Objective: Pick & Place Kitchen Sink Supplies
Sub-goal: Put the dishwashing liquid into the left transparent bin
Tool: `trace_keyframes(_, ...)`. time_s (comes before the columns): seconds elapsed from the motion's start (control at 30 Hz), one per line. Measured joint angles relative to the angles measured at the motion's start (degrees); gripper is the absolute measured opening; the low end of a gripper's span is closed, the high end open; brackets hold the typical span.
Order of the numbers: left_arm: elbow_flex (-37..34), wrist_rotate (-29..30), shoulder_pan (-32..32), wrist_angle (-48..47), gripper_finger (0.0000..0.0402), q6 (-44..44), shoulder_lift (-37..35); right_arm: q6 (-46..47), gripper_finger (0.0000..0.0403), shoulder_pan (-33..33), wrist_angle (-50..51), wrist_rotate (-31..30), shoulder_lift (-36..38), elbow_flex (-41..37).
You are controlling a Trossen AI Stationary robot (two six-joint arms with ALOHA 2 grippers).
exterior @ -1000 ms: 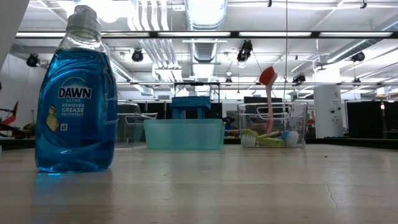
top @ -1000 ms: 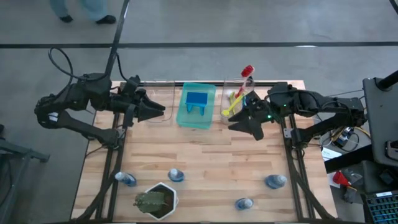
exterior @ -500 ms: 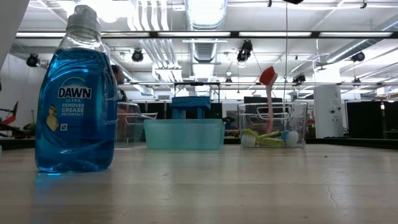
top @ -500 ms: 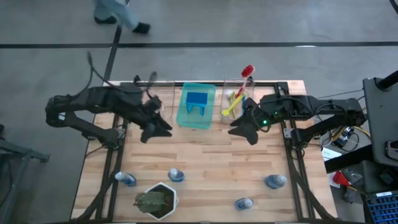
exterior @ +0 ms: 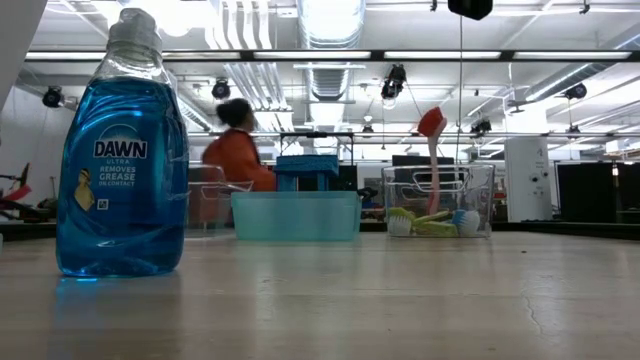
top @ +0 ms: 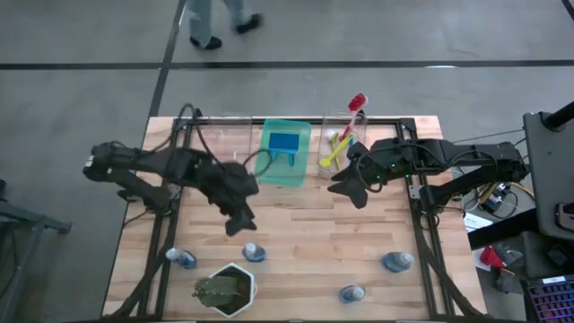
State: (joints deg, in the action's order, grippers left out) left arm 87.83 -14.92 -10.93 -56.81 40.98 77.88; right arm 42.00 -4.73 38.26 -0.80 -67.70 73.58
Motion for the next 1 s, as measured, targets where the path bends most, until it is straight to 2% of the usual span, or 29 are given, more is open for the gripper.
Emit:
trace_keyframes(0.2,0.0,6.0,-4.8,-0.2,0.0247,1.1,3.7,0.0,0.0228,0.0,0.0,-0.9,0.0,-0.1)
trace_keyframes(0.3,0.0,9.2,-6.6,-1.2,0.0248,0.0,5.1,-0.1,0.0228,0.0,0.0,-0.9,0.0,-0.1)
trace_keyframes(0.47,0.0,10.7,-9.8,-1.5,0.0248,-1.9,8.2,-0.2,0.0228,0.0,0.1,-0.9,0.0,-0.1)
trace_keyframes(0.77,0.0,19.6,-13.6,-8.2,0.0248,-7.2,12.2,-0.1,0.0224,0.0,0.3,-0.9,0.0,-0.1)
trace_keyframes(1.0,0.0,19.0,-13.8,-8.4,0.0248,-7.9,13.4,0.0,0.0226,0.0,0.3,-0.8,0.0,-0.1)
